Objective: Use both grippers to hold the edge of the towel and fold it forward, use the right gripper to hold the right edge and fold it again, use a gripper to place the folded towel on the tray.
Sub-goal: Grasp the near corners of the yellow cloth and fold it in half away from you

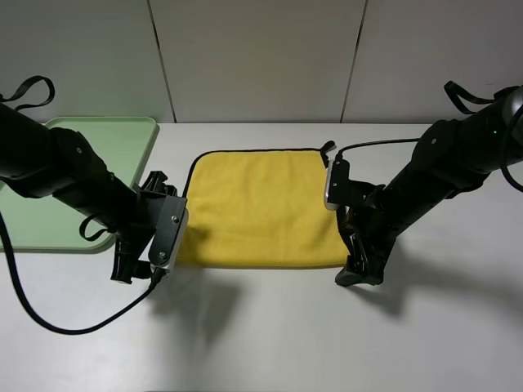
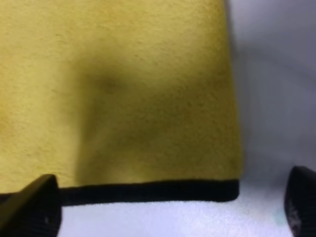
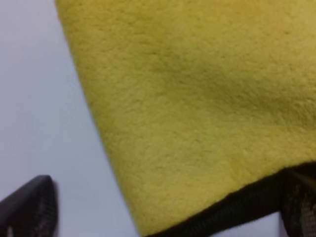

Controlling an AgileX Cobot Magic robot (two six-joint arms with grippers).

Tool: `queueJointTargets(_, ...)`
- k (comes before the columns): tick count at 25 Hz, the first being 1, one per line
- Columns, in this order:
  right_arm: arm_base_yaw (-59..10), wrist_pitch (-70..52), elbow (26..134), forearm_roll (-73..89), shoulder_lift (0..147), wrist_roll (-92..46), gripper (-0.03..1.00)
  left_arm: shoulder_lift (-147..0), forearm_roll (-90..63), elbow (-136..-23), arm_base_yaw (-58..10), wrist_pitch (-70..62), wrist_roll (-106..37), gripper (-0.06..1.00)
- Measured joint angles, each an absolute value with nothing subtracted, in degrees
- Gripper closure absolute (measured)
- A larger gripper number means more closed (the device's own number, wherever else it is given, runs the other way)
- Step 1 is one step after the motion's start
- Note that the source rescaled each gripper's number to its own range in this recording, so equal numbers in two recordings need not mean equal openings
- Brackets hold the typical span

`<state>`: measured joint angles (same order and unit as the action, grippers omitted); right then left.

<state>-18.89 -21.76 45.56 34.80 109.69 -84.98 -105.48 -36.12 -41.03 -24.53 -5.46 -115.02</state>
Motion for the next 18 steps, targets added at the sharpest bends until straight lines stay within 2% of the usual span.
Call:
queueJointTargets(1, -18.89, -21.76, 45.56, 34.8, 109.69, -84.98, -0.02, -105.53, -36.12, -41.03, -24.53, -5.58, -115.02, 0.17)
queueJointTargets(2, -18.89, -21.64, 45.56, 34.92, 109.69, -84.98, 0.03, -105.53, -36.12, -41.03, -24.53, -5.72, -115.02, 0.22)
queueJointTargets(4, -18.89, -21.51, 45.56, 35.16, 109.75, -84.98, 0.16, -105.53, -36.12, -41.03, -24.53, -6.05, -115.02, 0.36)
queueJointTargets(5, -18.89, -21.47, 45.62, 35.29, 109.75, -84.88, 0.29, -105.53, -36.12, -41.03, -24.53, -6.47, -115.02, 0.44)
queueJointTargets(6, -18.89, -21.45, 45.62, 35.3, 109.75, -84.8, 0.35, -105.53, -36.12, -41.03, -24.53, -6.9, -115.02, 0.51)
queueJointTargets(10, -18.89, -21.45, 45.62, 35.42, 109.75, -84.75, 0.5, -105.53, -36.12, -41.03, -24.53, -9.64, -115.02, 0.84)
queueJointTargets(12, -18.89, -21.45, 45.62, 35.42, 109.75, -84.51, 0.56, -105.53, -36.12, -41.03, -24.53, -9.92, -115.02, 0.91)
queueJointTargets(15, -18.89, -21.71, 45.62, 35.42, 109.75, -83.44, 0.74, -105.53, -36.12, -41.03, -24.53, -9.98, -115.02, 0.94)
queueJointTargets(16, -18.89, -21.71, 45.62, 35.42, 109.75, -83.44, 0.74, -105.53, -36.12, -41.03, -24.53, -9.97, -115.02, 0.94)
queueJointTargets(18, -18.89, -22.35, 45.62, 35.42, 109.75, -82.33, 0.9, -105.53, -36.12, -41.03, -24.53, -9.97, -115.02, 0.94)
